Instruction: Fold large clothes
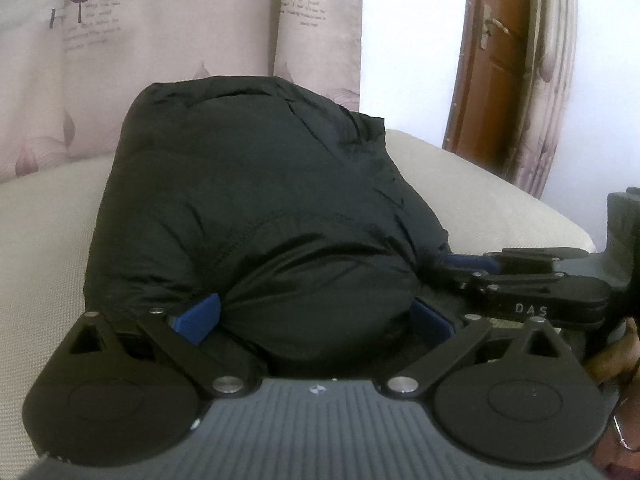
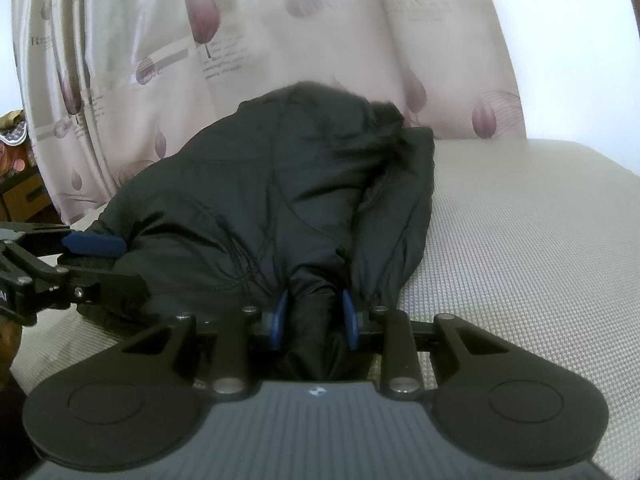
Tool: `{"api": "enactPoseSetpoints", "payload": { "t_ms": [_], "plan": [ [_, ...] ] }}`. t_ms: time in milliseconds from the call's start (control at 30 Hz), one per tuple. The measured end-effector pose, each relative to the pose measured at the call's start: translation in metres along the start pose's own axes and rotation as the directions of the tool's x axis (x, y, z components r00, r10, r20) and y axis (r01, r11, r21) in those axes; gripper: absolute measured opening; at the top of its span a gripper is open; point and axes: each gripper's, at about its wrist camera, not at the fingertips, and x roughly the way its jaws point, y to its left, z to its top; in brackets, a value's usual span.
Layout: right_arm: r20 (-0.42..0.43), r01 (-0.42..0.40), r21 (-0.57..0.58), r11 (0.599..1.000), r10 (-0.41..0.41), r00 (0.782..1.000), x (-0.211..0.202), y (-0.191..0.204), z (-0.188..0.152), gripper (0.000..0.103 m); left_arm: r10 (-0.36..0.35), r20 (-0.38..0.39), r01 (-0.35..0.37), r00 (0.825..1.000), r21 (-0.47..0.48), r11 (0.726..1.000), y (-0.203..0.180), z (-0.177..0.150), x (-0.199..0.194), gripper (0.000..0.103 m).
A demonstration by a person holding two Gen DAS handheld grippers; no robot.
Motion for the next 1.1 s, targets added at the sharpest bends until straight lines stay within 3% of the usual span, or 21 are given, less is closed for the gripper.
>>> {"api": "enactPoseSetpoints", "payload": {
  "t_ms": [367,467,600,667,833,967,1100],
  "plan": [
    [-0.005,0.003,0.005,1.000,-0.003,1.000,0.000,-0.002,0.002,0.027,-0.004,0.010,0.004,1.000,0.028,1.000,-0.002,-0.005,-0.003,0.099],
    [-0.010,0.003,0.005,1.000,-0.003,1.000,0.001,-0.003,0.004,0.027,-0.012,0.060,0.013,0.998,-0.010,1.000,0.005,-0.005,-0.024,0.096],
    [-0.006,0.004,0.012,1.000,-0.004,1.000,0.001,-0.003,0.003,0.027,0.016,0.140,-0.012,0.990,-0.032,0.999,0.021,-0.007,-0.054,0.094],
    [0.000,0.003,0.018,1.000,-0.003,1.000,0.001,-0.004,0.002,0.027,0.048,0.156,-0.046,0.987,-0.017,0.999,0.026,-0.004,-0.058,0.088],
    [0.011,-0.004,0.035,0.999,0.004,1.000,0.001,-0.005,-0.002,0.027,0.035,0.089,-0.028,0.995,-0.080,0.996,0.047,0.008,-0.036,0.081],
    [0.015,-0.012,0.044,0.999,0.012,1.000,0.000,-0.006,-0.003,0.027,0.063,0.057,-0.062,0.996,-0.022,0.998,0.045,-0.005,-0.022,0.081],
    [0.013,-0.024,0.062,0.998,0.024,1.000,0.000,-0.010,-0.004,0.027,0.051,0.045,-0.050,0.998,-0.036,0.998,0.052,-0.014,-0.014,0.084]
  ]
}}
